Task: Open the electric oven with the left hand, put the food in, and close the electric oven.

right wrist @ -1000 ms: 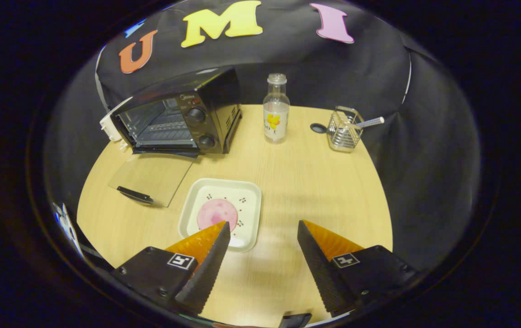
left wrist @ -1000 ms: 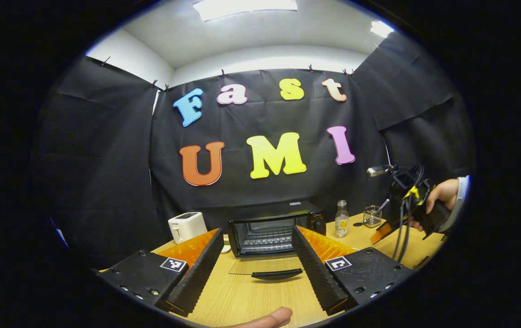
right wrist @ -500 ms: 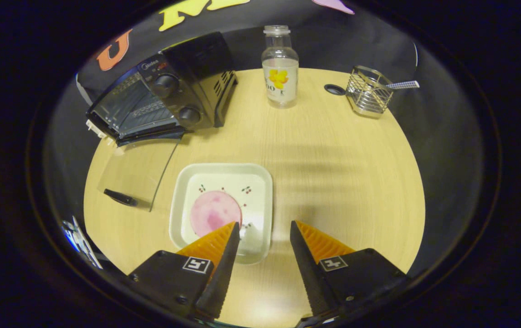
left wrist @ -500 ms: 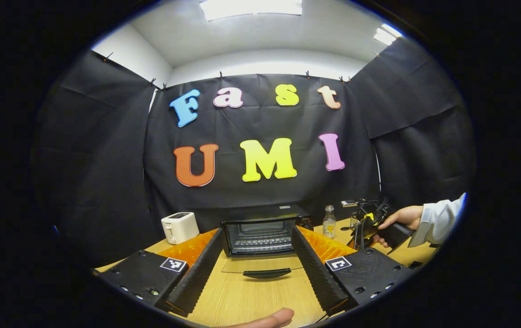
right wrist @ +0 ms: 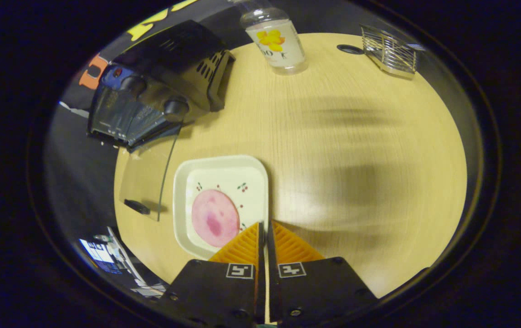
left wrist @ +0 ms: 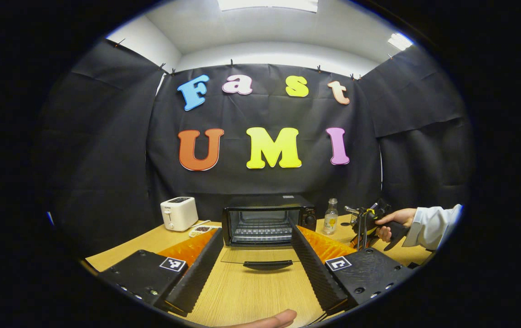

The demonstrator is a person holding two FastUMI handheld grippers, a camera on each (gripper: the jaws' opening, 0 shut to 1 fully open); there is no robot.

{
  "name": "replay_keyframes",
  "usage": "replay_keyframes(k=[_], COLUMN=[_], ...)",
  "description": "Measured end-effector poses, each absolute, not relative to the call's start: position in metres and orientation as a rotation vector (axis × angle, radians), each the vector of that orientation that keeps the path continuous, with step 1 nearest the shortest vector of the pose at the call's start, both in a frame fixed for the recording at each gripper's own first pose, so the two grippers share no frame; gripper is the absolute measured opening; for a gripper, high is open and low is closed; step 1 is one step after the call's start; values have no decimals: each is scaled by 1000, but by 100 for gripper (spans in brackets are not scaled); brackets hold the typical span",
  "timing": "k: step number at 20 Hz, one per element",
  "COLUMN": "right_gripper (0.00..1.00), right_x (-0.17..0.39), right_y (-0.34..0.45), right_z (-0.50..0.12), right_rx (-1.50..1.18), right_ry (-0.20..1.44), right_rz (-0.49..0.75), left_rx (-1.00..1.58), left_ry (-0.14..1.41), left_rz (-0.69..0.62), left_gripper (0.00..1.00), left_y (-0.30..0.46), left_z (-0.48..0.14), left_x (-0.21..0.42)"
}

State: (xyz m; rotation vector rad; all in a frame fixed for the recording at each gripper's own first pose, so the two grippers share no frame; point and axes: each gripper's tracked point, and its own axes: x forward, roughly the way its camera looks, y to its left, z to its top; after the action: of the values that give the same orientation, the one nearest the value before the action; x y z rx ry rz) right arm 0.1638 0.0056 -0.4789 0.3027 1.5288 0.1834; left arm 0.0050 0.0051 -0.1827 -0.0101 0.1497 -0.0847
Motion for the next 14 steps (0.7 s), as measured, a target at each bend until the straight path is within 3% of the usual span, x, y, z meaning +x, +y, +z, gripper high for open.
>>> replay_keyframes(k=[1, 8, 14], right_gripper=[4, 5, 5], right_x=[163, 165, 161], right_y=[3, 1, -34], right_z=[-474, -476, -470], right_rx=[331, 603, 677], right_ry=[1528, 1484, 1420], right_rz=[215, 330, 273], left_rx=[-8, -25, -25], left_ry=[152, 157, 150], left_rz=[-82, -81, -61], left_gripper=[95, 95, 95], left_y=[5, 1, 9], left_z=[-183, -181, -177], left_x=[5, 4, 1])
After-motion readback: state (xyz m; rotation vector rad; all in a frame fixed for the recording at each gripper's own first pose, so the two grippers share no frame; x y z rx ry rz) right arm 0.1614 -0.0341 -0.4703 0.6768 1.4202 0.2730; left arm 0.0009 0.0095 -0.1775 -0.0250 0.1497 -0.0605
